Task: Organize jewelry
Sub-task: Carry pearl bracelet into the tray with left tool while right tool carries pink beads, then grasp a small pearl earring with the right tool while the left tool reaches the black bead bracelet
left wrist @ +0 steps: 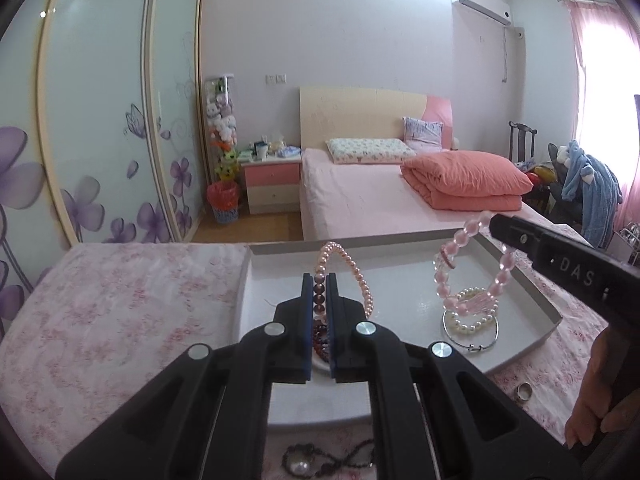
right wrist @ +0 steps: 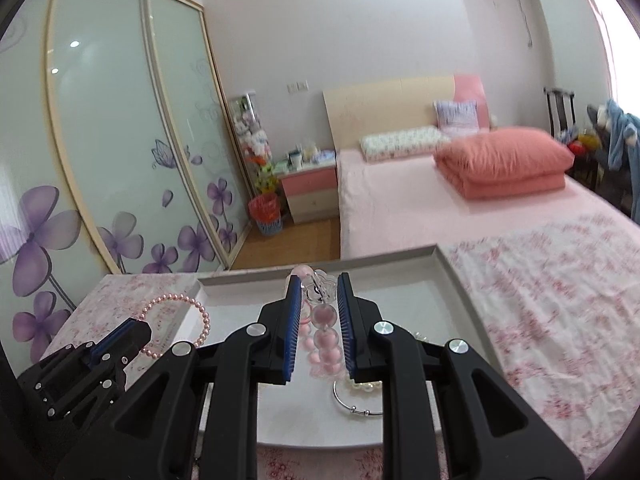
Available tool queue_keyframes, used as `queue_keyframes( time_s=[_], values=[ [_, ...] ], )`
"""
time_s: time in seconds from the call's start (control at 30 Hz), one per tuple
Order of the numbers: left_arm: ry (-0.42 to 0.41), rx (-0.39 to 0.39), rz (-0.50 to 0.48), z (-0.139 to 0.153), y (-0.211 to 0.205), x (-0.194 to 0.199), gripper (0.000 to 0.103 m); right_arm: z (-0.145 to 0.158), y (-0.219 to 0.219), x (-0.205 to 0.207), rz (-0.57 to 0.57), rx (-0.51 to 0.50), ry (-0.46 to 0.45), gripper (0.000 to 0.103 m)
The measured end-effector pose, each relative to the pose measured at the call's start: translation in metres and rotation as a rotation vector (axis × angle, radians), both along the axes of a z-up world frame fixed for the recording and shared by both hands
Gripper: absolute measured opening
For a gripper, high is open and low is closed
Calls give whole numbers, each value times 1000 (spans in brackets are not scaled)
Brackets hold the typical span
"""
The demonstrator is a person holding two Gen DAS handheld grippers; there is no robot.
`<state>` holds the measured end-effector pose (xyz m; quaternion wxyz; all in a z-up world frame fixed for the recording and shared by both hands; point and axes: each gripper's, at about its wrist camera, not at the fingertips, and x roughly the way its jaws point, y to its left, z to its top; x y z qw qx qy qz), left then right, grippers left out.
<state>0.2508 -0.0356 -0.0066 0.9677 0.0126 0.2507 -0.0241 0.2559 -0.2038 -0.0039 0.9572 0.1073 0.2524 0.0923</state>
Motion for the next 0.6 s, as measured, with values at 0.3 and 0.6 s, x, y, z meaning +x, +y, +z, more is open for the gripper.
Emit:
queue_keyframes(
  time_s=[0.3, 0.6],
  values=[
    [61, -17, -20, -17, -2, 21, 11, -15, -3, 16, -9, -1, 91, 20],
    [56, -28, 28, -15, 14, 20, 14, -9, -14, 2, -39, -1, 65, 36]
  ],
)
